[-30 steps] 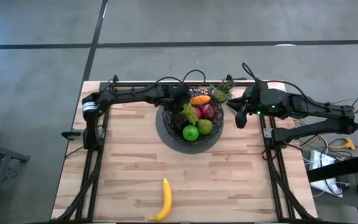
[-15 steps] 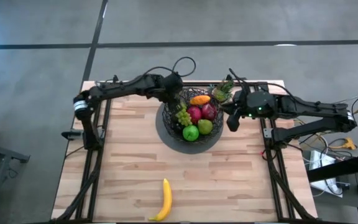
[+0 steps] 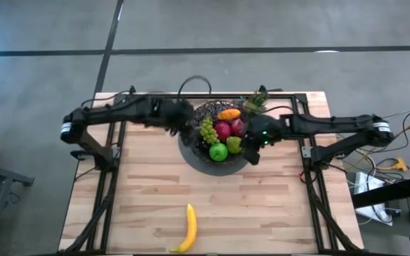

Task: Build produce basket
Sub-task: Put the yellow banana into the black basket

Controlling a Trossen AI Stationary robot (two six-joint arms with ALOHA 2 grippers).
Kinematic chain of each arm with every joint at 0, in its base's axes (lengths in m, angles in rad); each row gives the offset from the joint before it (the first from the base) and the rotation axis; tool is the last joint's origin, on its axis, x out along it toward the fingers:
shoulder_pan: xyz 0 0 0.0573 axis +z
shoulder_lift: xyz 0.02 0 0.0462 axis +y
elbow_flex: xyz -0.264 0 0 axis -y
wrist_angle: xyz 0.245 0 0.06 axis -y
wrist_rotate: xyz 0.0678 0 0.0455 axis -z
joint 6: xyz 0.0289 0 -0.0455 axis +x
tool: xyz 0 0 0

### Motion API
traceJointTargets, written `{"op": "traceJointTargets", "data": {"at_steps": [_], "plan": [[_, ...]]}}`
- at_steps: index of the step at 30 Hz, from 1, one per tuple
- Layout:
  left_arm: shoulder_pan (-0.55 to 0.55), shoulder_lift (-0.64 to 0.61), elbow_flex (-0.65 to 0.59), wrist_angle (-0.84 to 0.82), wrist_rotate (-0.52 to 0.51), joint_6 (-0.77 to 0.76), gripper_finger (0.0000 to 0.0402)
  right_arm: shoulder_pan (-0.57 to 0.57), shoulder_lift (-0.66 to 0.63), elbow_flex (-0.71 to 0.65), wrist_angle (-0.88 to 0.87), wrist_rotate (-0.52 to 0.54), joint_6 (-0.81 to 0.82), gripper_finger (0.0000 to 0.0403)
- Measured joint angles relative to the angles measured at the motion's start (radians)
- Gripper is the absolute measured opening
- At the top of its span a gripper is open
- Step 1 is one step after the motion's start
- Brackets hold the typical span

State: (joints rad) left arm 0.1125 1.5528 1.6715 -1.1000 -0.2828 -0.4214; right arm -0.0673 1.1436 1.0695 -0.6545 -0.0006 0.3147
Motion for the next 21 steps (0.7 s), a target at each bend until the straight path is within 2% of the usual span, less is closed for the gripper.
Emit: {"op": "traceJointTargets", "data": {"at_steps": [4,8,13,17,21], "plan": [[-0.114,-0.049,-0.066,-0.048,-0.062,-0.078,0.02,0.014,0.066,0.007,0.005,-0.079,0.048,0.0052],[-0.204,-0.107,-0.207,-0.044,-0.084,-0.179,0.02,0.081,0.108,0.016,0.051,-0.086,0.099,0.0052],[-0.309,-0.219,-0.417,-0.029,-0.09,-0.396,0.02,0.212,0.169,0.016,0.247,-0.086,0.097,0.0052],[-0.42,-0.323,-0.54,-0.018,-0.087,-0.562,0.02,0.314,0.262,0.03,0.437,-0.087,0.094,0.0052],[-0.546,-0.413,-0.617,0.017,-0.084,-0.686,0.02,0.376,0.396,0.132,0.463,-0.082,0.078,0.0052]]}}
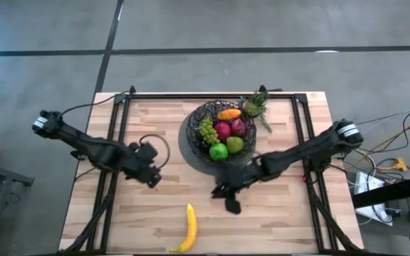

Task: Build produce basket
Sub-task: Put the yellow banana into the black basket

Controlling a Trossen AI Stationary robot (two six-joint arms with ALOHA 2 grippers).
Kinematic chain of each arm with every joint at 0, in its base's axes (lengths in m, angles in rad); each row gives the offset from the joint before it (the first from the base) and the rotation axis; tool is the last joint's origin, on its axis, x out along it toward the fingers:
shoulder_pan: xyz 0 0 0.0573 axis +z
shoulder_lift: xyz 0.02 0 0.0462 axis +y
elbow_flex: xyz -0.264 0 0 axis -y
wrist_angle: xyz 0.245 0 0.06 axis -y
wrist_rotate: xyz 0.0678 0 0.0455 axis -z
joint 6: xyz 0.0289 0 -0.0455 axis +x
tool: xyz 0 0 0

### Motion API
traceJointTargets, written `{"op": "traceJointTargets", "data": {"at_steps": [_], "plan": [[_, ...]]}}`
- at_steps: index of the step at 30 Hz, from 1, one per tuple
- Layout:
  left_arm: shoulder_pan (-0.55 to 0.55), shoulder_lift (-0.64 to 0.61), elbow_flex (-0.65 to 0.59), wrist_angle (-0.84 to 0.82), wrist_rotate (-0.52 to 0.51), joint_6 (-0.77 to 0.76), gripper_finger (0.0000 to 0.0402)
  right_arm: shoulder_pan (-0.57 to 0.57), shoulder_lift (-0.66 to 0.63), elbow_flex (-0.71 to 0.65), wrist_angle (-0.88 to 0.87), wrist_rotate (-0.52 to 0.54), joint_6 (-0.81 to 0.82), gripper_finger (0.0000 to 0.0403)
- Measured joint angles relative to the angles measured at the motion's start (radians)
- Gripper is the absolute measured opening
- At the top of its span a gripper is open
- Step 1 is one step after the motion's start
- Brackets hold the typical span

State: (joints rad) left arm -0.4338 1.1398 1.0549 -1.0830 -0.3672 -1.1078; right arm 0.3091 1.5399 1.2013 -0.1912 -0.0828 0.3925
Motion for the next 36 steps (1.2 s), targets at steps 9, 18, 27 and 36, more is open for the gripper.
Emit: {"op": "traceJointTargets", "data": {"at_steps": [9,18,27,36], "plan": [[-0.173,-0.089,-0.133,0.104,0.031,-0.065,0.02,0.069,0.369,0.399,-0.174,-0.056,-0.282,0.0132],[-0.19,-0.081,-0.193,0.114,0.106,-0.064,0.02,0.109,0.693,0.756,-0.309,-0.084,-0.657,0.026],[-0.19,-0.084,-0.199,0.119,0.131,-0.03,0.02,0.12,0.921,1.045,-0.566,-0.096,-0.802,0.0303],[-0.191,-0.083,-0.199,0.126,0.127,-0.028,0.02,0.119,0.954,1.132,-0.817,-0.07,-0.526,0.0201]]}}
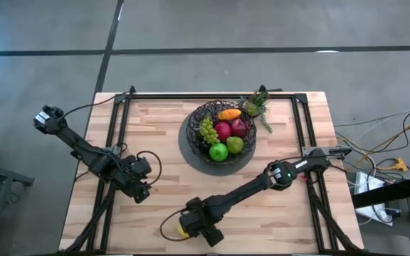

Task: Build produce basket
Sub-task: Put the yellow banana into the black basket

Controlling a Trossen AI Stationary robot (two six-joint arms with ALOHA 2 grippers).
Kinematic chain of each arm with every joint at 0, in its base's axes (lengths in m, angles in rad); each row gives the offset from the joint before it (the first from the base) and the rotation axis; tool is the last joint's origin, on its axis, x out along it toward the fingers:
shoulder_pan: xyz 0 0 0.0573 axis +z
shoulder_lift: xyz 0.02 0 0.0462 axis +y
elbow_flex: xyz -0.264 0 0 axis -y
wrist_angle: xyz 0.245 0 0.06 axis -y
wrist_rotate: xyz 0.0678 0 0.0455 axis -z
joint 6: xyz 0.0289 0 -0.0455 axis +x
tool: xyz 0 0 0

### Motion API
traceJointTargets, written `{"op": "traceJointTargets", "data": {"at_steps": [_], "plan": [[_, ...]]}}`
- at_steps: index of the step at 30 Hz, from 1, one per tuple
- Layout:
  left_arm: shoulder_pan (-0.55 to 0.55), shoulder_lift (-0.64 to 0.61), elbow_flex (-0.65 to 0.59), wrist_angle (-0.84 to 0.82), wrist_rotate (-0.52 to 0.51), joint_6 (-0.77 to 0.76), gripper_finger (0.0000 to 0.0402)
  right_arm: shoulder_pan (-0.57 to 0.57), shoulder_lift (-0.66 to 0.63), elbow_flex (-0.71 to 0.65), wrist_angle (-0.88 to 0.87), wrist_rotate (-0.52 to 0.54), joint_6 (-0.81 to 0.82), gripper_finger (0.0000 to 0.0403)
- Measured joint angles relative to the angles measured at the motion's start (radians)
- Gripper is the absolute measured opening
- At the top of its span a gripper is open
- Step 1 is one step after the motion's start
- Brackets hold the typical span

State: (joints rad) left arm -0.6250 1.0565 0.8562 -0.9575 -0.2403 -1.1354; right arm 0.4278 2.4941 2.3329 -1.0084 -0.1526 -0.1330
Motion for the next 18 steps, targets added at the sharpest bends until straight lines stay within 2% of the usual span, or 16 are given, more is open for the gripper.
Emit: {"op": "traceJointTargets", "data": {"at_steps": [4,5,11,18], "plan": [[0.0,0.0,0.0,0.001,-0.008,0.0,0.02,0.004,-0.049,-0.006,-0.099,0.029,0.079,0.0124],[0.001,0.0,0.0,0.003,-0.016,0.0,0.02,0.005,-0.071,-0.007,-0.119,0.031,0.089,0.0119],[0.001,0.0,0.0,0.025,-0.063,0.0,0.02,0.006,-0.236,-0.052,-0.23,0.111,0.128,0.0119],[0.003,-0.001,0.0,0.104,-0.17,0.0,0.02,-0.054,-0.543,-0.328,-0.196,0.258,0.219,0.0119]]}}
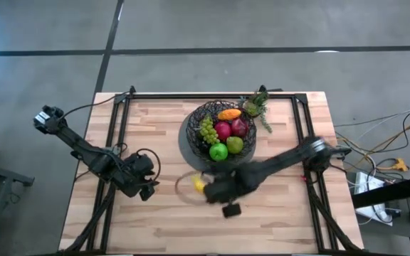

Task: Build produce basket
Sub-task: Put the yellow banana into the black basket

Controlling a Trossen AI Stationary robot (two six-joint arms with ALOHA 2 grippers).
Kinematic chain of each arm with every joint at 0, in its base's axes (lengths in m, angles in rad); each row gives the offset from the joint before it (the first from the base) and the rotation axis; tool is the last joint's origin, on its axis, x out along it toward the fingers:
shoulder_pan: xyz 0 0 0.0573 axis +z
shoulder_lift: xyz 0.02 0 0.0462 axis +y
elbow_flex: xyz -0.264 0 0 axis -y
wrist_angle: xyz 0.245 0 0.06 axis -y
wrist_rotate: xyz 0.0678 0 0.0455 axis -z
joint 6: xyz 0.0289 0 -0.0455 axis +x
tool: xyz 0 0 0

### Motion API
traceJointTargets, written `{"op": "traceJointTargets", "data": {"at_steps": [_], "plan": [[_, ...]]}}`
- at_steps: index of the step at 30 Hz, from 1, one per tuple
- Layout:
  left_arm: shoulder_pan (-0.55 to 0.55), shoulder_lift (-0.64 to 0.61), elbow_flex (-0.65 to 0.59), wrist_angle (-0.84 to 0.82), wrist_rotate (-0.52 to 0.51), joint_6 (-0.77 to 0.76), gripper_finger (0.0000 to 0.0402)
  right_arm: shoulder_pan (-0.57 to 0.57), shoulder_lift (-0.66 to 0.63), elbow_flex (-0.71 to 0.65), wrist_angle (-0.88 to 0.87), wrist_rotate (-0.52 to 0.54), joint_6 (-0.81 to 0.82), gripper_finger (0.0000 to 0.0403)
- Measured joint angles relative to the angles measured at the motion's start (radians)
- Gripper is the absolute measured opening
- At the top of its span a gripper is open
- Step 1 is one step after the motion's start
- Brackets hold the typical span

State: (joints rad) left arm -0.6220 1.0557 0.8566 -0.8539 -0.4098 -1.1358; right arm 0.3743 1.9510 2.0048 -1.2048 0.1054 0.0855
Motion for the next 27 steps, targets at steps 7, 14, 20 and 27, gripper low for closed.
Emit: {"op": "traceJointTargets", "data": {"at_steps": [7,14,20,27], "plan": [[0.036,0.0,0.0,0.109,-0.092,0.0,0.02,-0.158,-0.291,-0.308,0.156,0.014,0.087,0.0119],[0.153,-0.003,0.0,0.178,-0.121,0.0,0.02,-0.398,-0.36,-0.429,0.286,-0.154,0.078,0.0119],[0.283,-0.005,0.0,0.22,-0.121,0.0,0.02,-0.5,-0.292,-0.423,0.382,-0.302,0.033,0.0119],[0.383,-0.003,0.0,0.271,-0.12,0.0,0.02,-0.494,-0.213,-0.424,0.402,-0.325,-0.007,0.0119]]}}
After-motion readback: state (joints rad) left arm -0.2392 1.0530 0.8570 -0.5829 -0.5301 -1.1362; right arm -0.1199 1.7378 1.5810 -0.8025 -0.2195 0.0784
